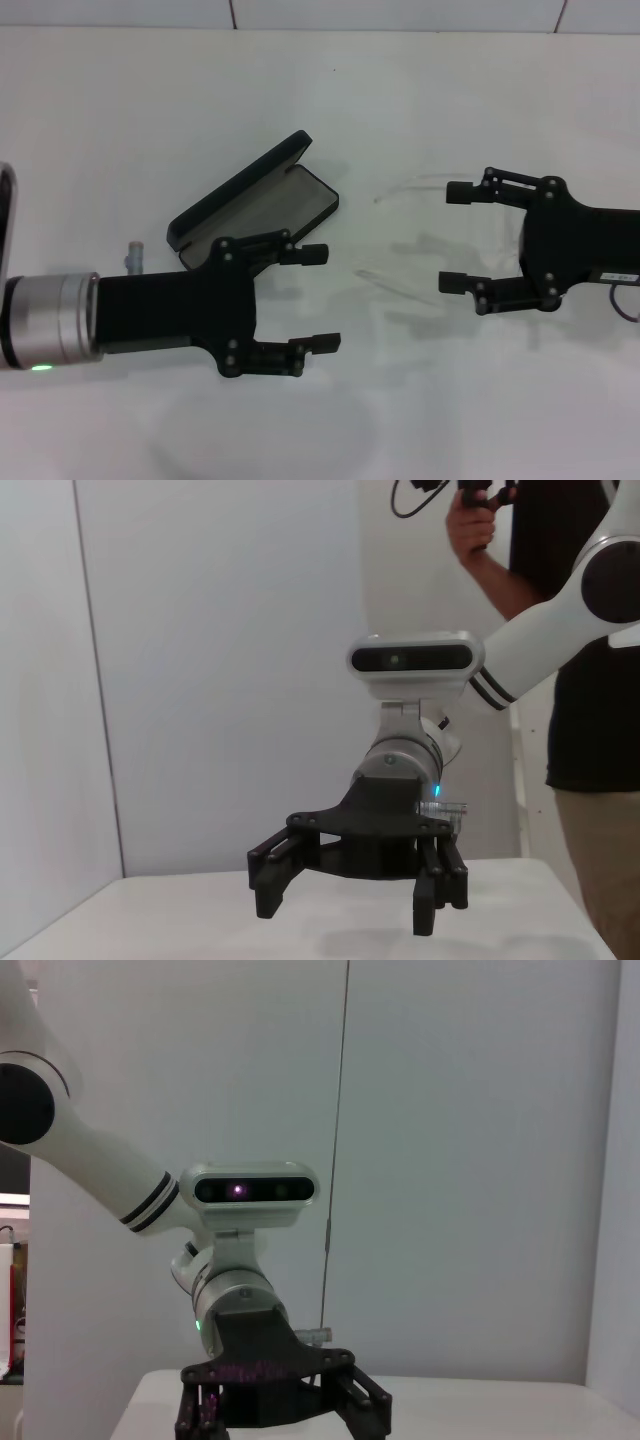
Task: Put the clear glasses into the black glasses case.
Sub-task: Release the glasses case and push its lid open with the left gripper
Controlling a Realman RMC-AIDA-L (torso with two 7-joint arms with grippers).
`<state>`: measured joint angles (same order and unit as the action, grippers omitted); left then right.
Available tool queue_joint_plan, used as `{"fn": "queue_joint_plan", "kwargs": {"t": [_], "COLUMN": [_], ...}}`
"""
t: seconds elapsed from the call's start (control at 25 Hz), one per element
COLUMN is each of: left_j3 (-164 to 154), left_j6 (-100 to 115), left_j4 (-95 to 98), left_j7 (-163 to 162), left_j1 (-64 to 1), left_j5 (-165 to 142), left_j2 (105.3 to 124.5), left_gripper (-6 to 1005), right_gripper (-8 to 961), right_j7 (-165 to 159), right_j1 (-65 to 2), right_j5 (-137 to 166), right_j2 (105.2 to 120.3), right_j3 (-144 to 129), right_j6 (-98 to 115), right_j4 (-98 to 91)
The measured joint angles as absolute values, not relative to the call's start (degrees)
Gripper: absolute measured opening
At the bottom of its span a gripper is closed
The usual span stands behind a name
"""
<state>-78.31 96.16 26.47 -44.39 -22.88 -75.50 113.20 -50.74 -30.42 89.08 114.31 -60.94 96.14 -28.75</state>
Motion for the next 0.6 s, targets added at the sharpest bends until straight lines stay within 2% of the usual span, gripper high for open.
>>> {"fn": "queue_joint_plan", "kwargs": {"t": [0.28, 0.6], "left_j3": [-75.66, -73.39], "left_j6": [98.36, 99.84], "left_j4": [28.49, 32.83], "left_j7": [-44.53, -44.54], "left_j1": [-18.26, -13.11], "left_j5": [-75.44, -75.60], "left_j2": [111.49, 111.15], "left_gripper": [802, 790], "right_gripper": [872, 872], "right_j7": [-50.56, -50.53], "right_j1": [-31.16, -31.74], "right_j5": [89.69, 89.65], "right_j2": [115.27, 115.56], "right_j3": [-60.91, -60.98], "right_j6": [94.19, 94.21], "right_j4": [-28.88, -28.54]}}
